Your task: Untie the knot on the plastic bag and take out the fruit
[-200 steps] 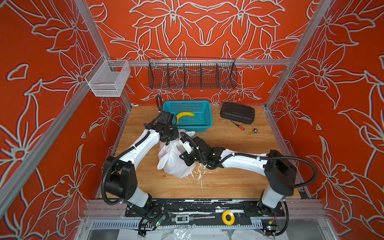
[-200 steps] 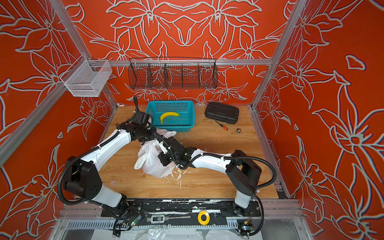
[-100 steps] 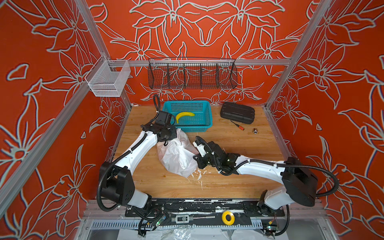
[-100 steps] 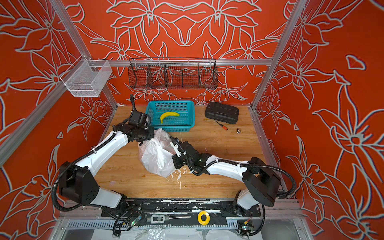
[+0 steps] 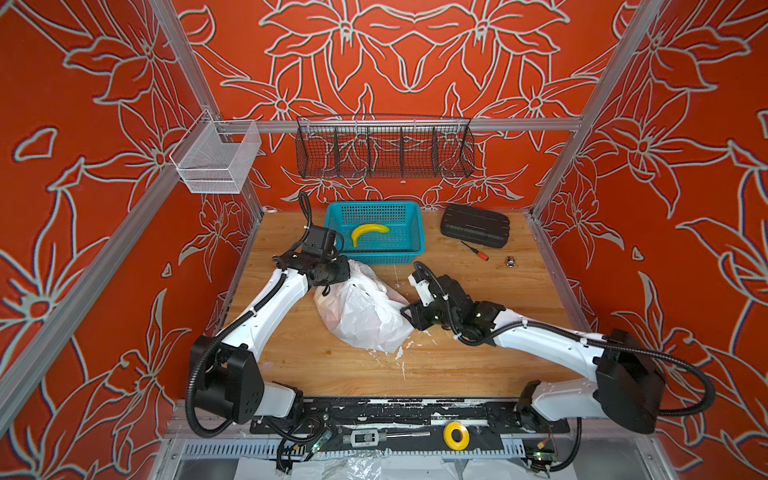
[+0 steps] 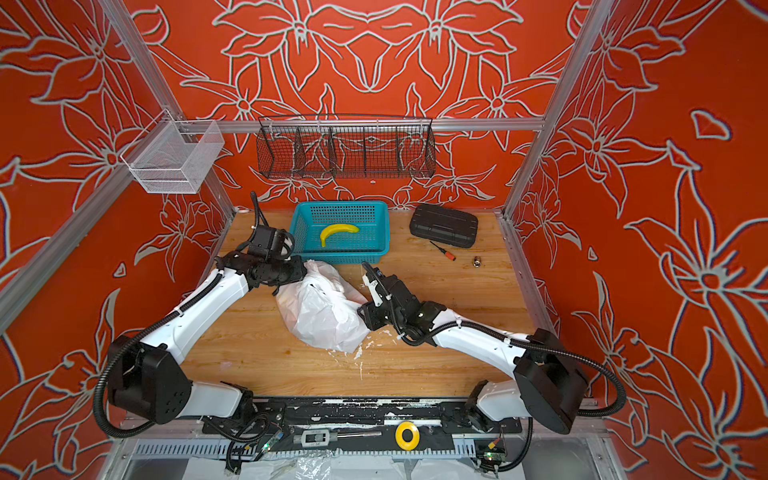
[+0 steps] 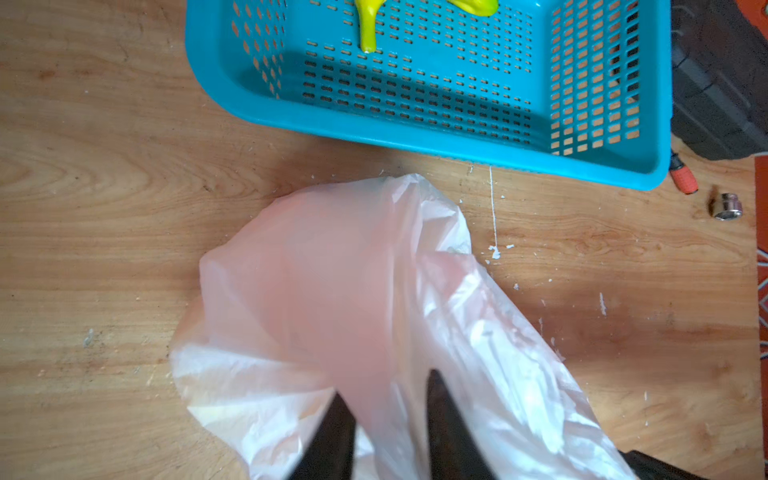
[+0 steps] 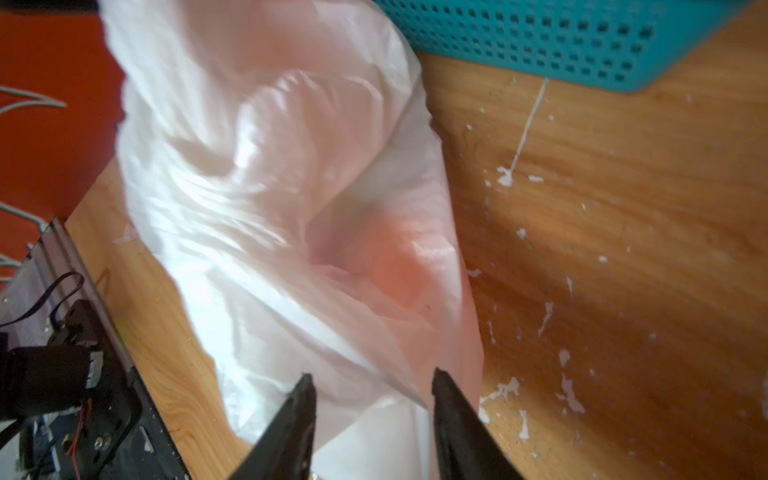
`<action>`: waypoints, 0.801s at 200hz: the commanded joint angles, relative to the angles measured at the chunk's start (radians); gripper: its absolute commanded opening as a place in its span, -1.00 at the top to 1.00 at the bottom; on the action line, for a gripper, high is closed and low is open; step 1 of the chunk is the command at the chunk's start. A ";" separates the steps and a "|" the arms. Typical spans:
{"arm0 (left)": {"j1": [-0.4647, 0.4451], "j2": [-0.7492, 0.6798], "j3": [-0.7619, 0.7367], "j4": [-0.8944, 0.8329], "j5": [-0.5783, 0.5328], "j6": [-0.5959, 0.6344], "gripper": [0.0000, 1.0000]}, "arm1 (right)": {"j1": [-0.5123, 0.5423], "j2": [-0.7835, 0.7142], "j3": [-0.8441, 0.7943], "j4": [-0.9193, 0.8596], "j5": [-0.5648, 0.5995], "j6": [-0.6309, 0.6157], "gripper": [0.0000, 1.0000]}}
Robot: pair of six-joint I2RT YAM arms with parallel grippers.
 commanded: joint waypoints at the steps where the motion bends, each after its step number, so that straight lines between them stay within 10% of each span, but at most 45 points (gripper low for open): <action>1: -0.011 -0.082 -0.001 0.006 -0.016 0.016 0.07 | 0.009 -0.043 0.064 -0.017 -0.055 -0.055 -0.03; 85: -0.126 -0.169 -0.056 0.058 -0.094 0.102 -0.27 | 0.033 0.116 0.253 -0.080 -0.117 -0.201 -0.25; 114: -0.167 -0.124 -0.045 0.025 -0.144 0.141 -1.00 | 0.034 0.210 0.320 -0.131 -0.159 -0.229 -0.39; 160: -0.192 -0.047 -0.034 -0.007 -0.206 0.159 -0.84 | 0.033 0.266 0.347 -0.119 -0.159 -0.212 0.04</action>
